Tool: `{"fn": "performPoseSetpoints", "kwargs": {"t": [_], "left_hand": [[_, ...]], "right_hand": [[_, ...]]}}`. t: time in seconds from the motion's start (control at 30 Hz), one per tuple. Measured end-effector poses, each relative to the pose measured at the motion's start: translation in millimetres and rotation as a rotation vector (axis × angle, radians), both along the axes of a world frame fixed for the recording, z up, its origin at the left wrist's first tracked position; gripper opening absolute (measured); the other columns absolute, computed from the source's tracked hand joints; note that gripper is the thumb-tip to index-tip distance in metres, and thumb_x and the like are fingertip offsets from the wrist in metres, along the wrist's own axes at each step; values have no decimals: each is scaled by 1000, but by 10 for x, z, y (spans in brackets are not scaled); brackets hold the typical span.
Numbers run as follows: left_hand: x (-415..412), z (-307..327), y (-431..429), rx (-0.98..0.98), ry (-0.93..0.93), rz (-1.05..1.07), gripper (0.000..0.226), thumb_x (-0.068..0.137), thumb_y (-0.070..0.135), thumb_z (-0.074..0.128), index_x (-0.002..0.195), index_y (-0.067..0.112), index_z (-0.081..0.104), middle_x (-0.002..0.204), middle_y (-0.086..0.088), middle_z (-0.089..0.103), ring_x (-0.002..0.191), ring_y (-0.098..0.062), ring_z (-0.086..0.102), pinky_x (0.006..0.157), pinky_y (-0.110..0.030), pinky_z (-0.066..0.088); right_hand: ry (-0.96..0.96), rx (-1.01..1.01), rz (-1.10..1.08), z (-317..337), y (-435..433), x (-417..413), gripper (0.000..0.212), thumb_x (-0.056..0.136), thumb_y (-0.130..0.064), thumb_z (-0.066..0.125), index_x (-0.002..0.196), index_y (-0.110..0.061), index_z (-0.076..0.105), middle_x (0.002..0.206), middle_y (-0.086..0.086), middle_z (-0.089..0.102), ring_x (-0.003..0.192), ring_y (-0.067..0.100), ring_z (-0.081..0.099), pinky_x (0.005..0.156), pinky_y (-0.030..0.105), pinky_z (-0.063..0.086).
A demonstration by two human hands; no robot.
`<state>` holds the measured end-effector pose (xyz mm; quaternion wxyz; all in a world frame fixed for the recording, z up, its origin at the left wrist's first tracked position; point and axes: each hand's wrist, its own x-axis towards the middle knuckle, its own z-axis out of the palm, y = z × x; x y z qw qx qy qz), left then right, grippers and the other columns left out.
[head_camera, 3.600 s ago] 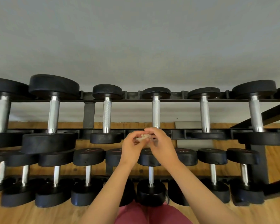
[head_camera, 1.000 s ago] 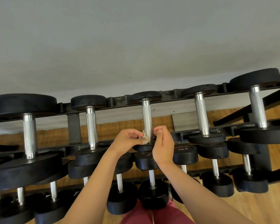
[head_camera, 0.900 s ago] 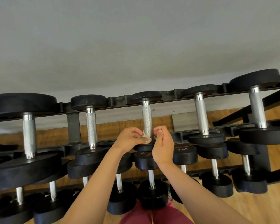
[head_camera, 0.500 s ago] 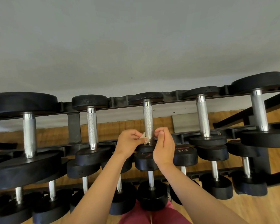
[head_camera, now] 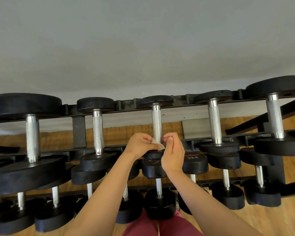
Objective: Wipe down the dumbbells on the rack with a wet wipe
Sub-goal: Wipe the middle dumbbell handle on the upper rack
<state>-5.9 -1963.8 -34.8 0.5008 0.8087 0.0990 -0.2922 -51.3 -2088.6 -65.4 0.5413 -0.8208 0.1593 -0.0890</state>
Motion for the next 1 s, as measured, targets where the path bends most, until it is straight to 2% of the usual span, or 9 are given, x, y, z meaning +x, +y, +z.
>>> {"fn": "performPoseSetpoints", "kwargs": {"t": [0.13,0.27,0.33,0.4,0.57,0.63,0.77,0.9,1.0], "left_hand": [[-48,-33,73,-25,-43,68,18,75,17,83,89,9,74,82,-2,75,76,-11,71,69,-19,56],[-51,-11,2,-58,-16,39,19,74,20,83,88,10,75,81,-1,75,75,-10,71,66,-17,55],[-66,-26,5,-71,-38,71,14,76,19,82,85,11,75,78,0,75,72,-8,70,63,-16,53],[-97,-45,29,-116,-47,135,9,80,17,79,86,12,76,80,2,75,76,-9,70,66,-17,53],[-46,-74,-84,-181,-45,217,21,79,23,79,97,13,74,92,1,76,90,-14,71,83,-28,56],[-40,-84,-109,-190,-67,225,21,80,23,79,97,13,74,92,1,76,90,-13,71,83,-28,56],[-90,-106,-24,-122,-152,245,13,81,19,78,89,10,74,85,-1,75,83,-15,71,76,-25,57],[-45,-72,-4,-111,-124,155,20,78,18,80,95,10,73,90,-1,74,86,-14,71,81,-30,58],[-58,-40,-78,-69,-101,35,28,72,20,85,96,12,72,90,0,74,84,-12,71,79,-29,59]], "right_hand": [[-1,-9,-1,-1,1,5,23,100,-21,33,90,-22,54,83,-9,57,82,11,57,73,37,51],[-1,-3,3,-12,2,2,22,100,-18,35,90,-21,54,83,-10,57,81,11,57,73,38,51],[-8,9,7,-8,-2,4,21,99,-22,35,89,-22,54,83,-10,57,81,11,57,73,38,51],[-24,6,6,-4,1,9,27,95,-33,29,89,-23,54,82,-10,57,81,11,57,72,35,50],[-41,4,17,-13,-1,3,32,95,-39,25,87,-23,52,79,-10,55,76,9,54,68,24,43],[-38,5,19,-7,0,10,33,95,-41,25,87,-23,52,78,-11,54,75,8,53,67,22,41],[-21,0,8,-17,-4,5,32,94,-37,26,89,-22,54,81,-9,57,81,10,57,72,29,48],[-28,-3,8,-6,3,7,33,94,-38,26,88,-22,54,82,-9,57,81,7,56,72,26,47],[-15,-14,10,-15,-7,8,27,96,-31,30,89,-21,54,83,-10,56,81,6,55,72,27,47]]}}
